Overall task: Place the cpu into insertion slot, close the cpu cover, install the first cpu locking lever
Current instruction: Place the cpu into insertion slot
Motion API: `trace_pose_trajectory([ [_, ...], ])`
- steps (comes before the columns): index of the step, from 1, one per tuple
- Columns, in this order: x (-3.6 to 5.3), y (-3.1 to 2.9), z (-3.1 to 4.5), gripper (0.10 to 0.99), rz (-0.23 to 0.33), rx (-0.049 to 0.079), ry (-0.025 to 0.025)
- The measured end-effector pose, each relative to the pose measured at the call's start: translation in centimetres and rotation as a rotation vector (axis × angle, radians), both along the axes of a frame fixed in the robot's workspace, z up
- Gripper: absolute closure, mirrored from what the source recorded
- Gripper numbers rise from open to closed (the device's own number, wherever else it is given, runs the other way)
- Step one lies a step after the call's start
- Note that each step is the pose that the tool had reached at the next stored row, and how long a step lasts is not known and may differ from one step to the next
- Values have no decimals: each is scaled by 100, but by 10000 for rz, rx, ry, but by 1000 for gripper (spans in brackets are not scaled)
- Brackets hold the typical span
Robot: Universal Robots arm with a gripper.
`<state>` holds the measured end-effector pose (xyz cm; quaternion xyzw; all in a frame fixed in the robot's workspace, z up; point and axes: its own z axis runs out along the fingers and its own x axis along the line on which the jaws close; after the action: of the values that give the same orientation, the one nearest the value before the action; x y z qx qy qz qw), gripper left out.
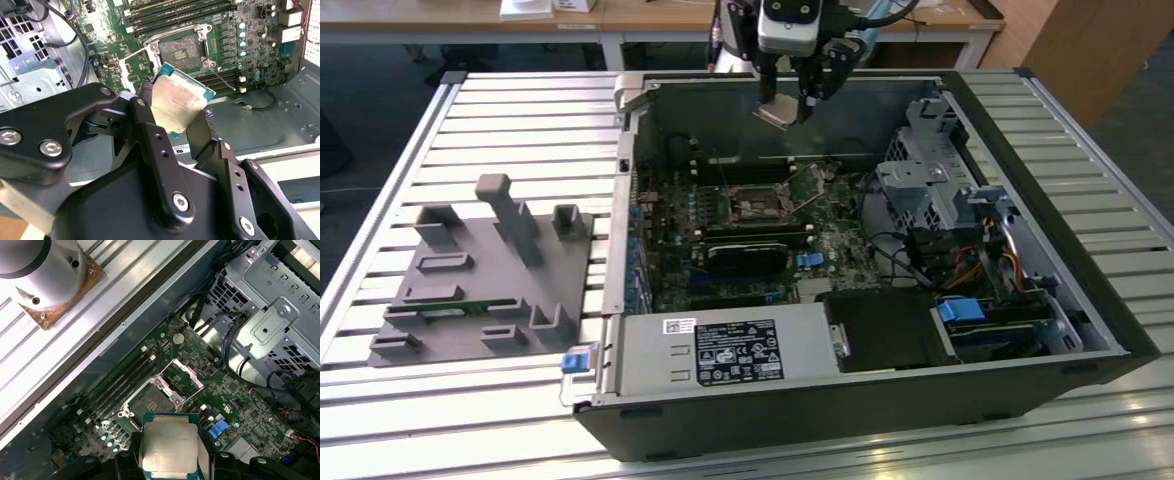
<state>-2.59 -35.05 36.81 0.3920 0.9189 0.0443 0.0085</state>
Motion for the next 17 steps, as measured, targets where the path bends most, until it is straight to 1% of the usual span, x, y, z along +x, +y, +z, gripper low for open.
trace_pose_trajectory([
  [17, -14, 0, -10, 561, -1181, 0, 0],
])
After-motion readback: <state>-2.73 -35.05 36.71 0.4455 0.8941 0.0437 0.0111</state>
